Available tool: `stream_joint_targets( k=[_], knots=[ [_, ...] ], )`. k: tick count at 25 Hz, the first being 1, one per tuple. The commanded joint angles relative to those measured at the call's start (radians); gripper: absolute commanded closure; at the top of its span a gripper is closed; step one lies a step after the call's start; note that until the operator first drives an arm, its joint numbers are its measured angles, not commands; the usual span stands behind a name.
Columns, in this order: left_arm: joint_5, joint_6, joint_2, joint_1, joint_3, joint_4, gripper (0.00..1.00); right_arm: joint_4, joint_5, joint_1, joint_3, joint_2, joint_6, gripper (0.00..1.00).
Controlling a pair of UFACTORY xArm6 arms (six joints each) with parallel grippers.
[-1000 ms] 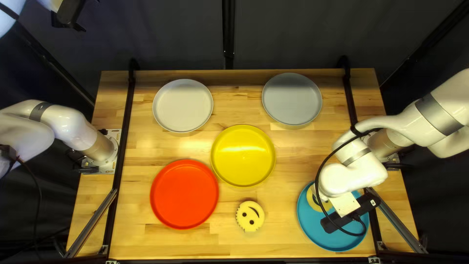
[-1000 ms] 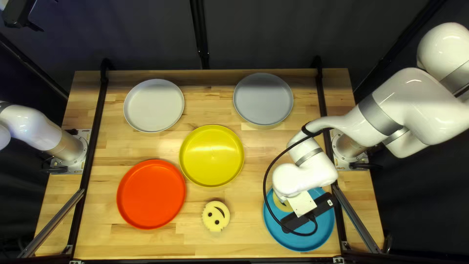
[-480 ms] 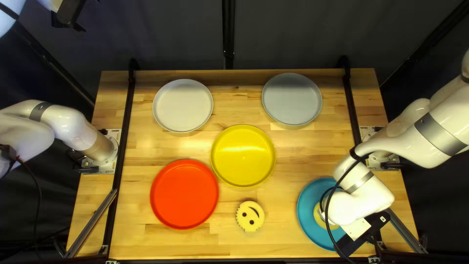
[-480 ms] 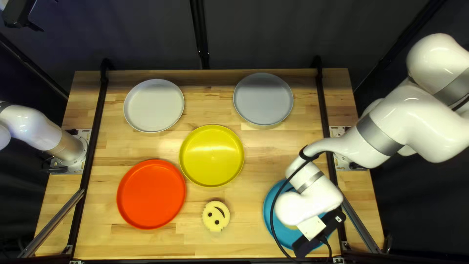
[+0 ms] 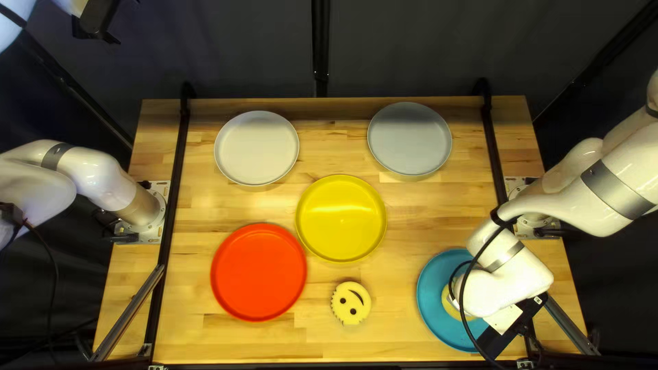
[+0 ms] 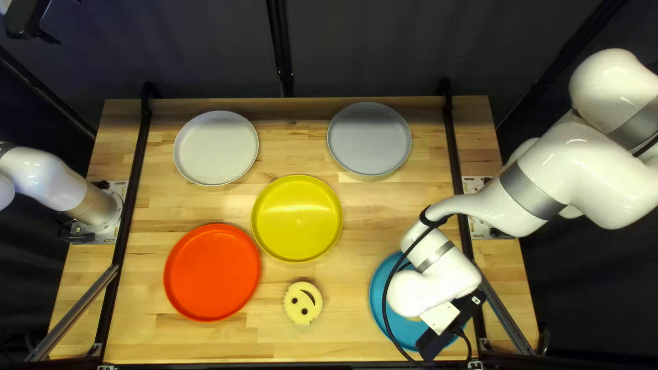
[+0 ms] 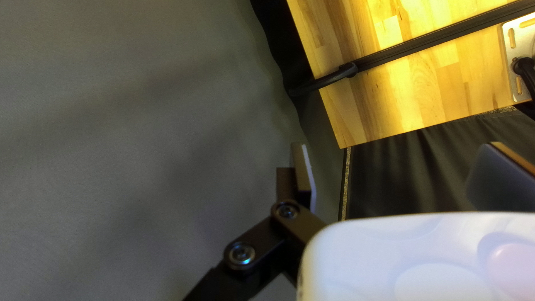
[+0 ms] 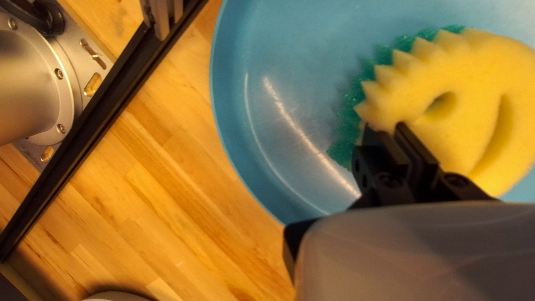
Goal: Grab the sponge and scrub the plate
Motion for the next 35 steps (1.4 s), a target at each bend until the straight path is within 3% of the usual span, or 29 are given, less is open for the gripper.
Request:
stream_joint_targets(
  k=[1, 10, 15, 22, 27, 35],
  knots=[
    [0.0, 0.0, 0.0, 0.0, 0.0, 0.0, 0.0, 0.033, -0.043, -0.061, 0.077, -0.067, 0.034, 1.0],
    [0.0, 0.0, 0.0, 0.0, 0.0, 0.0, 0.0, 0.139, -0.09, -0.136, 0.183, -0.184, 0.211, 1.0],
    [0.0, 0.0, 0.0, 0.0, 0.0, 0.0, 0.0, 0.188, -0.103, -0.078, 0.164, -0.166, 0.307, 1.0],
    [0.0, 0.0, 0.0, 0.0, 0.0, 0.0, 0.0, 0.2, -0.062, -0.025, 0.099, -0.079, 0.21, 1.0],
    [0.0, 0.0, 0.0, 0.0, 0.0, 0.0, 0.0, 0.203, -0.027, -0.034, 0.069, -0.049, 0.116, 1.0],
    [0.0, 0.0, 0.0, 0.0, 0.0, 0.0, 0.0, 0.229, -0.016, 0.003, 0.043, -0.026, 0.08, 1.0]
  ],
)
